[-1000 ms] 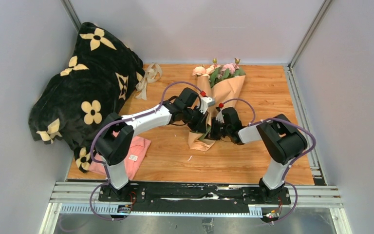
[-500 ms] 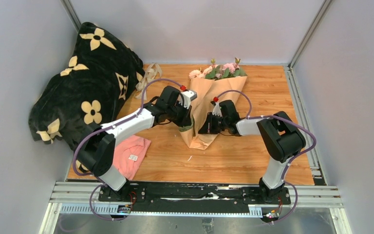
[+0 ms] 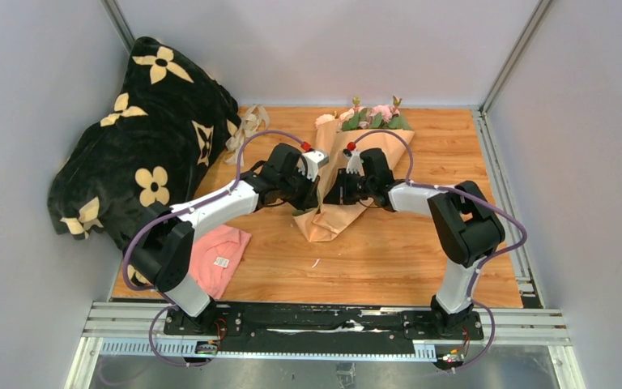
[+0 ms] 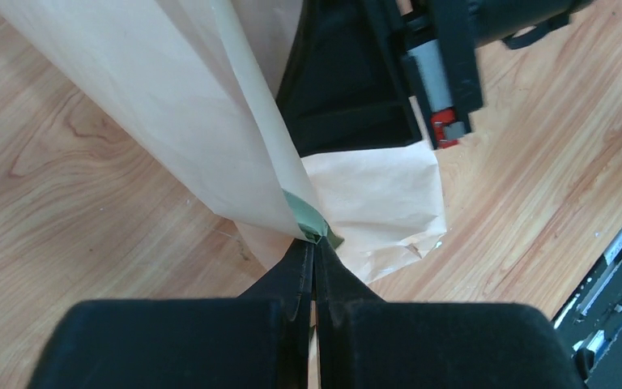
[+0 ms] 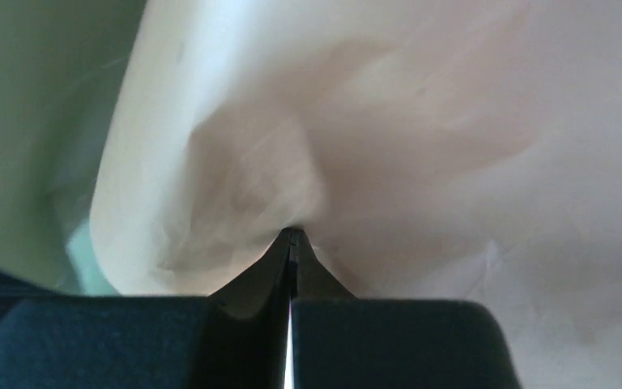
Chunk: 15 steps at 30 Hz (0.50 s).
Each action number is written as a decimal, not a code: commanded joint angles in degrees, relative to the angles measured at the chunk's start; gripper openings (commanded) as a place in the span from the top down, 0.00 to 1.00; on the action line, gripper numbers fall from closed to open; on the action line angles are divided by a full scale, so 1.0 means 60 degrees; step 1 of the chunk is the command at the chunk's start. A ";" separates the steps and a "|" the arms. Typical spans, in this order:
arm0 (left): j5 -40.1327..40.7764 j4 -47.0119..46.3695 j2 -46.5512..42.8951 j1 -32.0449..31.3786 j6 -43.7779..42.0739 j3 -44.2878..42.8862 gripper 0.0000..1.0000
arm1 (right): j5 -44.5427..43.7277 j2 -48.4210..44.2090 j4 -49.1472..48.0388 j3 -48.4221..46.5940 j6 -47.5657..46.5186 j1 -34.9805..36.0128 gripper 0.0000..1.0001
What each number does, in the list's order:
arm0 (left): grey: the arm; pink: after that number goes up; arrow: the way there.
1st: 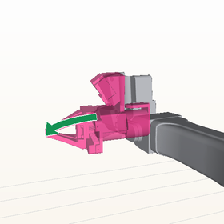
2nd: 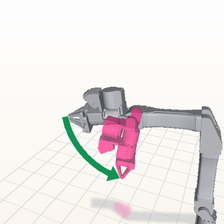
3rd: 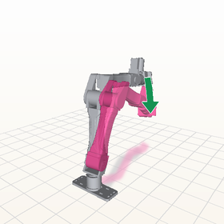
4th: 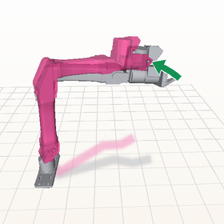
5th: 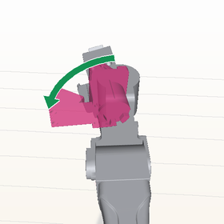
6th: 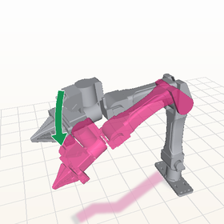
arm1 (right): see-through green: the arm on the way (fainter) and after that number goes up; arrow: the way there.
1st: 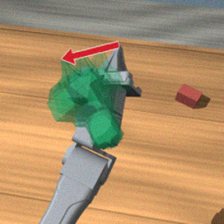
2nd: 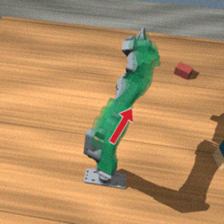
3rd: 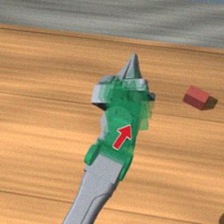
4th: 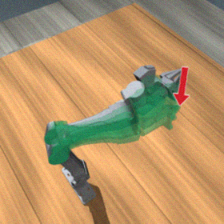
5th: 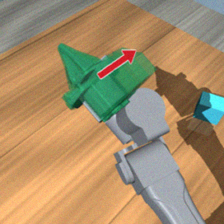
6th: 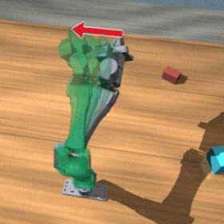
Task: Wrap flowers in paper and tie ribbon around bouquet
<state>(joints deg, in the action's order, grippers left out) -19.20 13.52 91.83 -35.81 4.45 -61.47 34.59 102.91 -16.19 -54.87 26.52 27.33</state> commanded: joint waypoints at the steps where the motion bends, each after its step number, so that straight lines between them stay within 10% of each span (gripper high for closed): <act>1: 0.0013 -0.0421 -0.0236 -0.0022 -0.0230 0.0016 1.00 | 0.0335 0.1118 -0.0628 -0.0057 0.0638 -0.0132 1.00; 15: -0.0814 -0.0728 0.1630 -0.1367 -0.1283 -0.1218 1.00 | -0.0012 0.0714 -0.3251 0.2375 0.2765 -0.0124 1.00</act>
<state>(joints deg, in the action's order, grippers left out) -22.92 11.18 98.32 -41.76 0.91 -67.75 37.23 109.62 -36.38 -44.86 39.46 26.70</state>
